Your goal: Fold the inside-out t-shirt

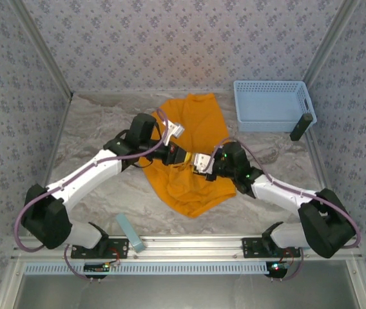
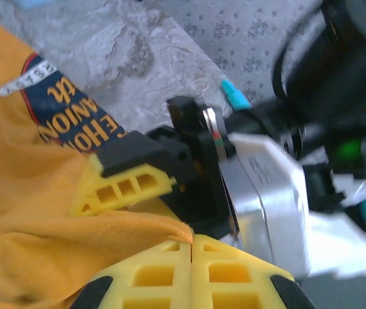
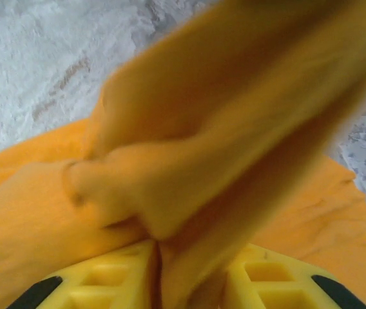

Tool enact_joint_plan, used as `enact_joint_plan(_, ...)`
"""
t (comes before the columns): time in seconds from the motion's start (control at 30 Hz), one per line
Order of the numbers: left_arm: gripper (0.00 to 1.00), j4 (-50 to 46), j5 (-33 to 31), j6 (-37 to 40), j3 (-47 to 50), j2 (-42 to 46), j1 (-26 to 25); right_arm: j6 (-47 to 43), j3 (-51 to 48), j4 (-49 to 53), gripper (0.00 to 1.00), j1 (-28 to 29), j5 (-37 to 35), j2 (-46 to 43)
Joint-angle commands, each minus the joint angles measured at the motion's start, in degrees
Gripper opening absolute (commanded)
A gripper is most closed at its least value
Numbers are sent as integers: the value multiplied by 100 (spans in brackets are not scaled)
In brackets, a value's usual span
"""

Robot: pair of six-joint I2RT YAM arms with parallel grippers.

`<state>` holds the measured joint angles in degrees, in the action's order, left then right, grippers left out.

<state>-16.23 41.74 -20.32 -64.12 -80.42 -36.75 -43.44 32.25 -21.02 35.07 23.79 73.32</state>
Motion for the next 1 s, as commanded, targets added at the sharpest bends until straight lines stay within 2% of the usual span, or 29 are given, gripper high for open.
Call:
enact_joint_plan(0.0,0,-760,-231,-1896,-27,-25,3,-333,-527,-569,33,181,-440,-631)
enact_joint_plan(0.07,0,-683,-618,-2491,131,173,-33,-659,-512,-51,36,367,-438,-942)
enact_joint_plan(0.2,0,-230,-661,-3232,382,494,-25,-623,-432,123,37,630,-379,-1100)
enact_joint_plan(0.23,0,-234,-621,-3267,374,522,-33,-549,-426,63,37,618,-384,-1108)
enact_joint_plan(0.3,0,-371,-471,-3153,276,559,-47,-323,-395,-7,49,449,-184,-1110)
enact_joint_plan(0.37,1,-477,-287,-2868,228,580,-67,-211,-245,182,50,269,192,-1060)
enact_joint_plan(0.43,26,-671,-324,-2549,218,643,-30,-176,-176,243,50,211,365,-973)
enact_joint_plan(0.47,44,-735,-459,-2392,265,727,21,-134,-174,215,50,185,413,-934)
enact_joint_plan(0.53,56,-901,-1117,-2242,525,977,167,-32,-201,116,50,189,451,-912)
enact_joint_plan(0.63,58,-929,-1768,-2223,1075,1281,481,-46,-166,244,50,302,419,-968)
enact_joint_plan(0.8,54,-570,-1695,-1521,1814,1392,645,-425,3,1196,50,731,237,-1098)
enact_joint_plan(0.97,56,-193,-1578,-853,2084,1072,410,-532,-30,1218,51,800,60,-984)
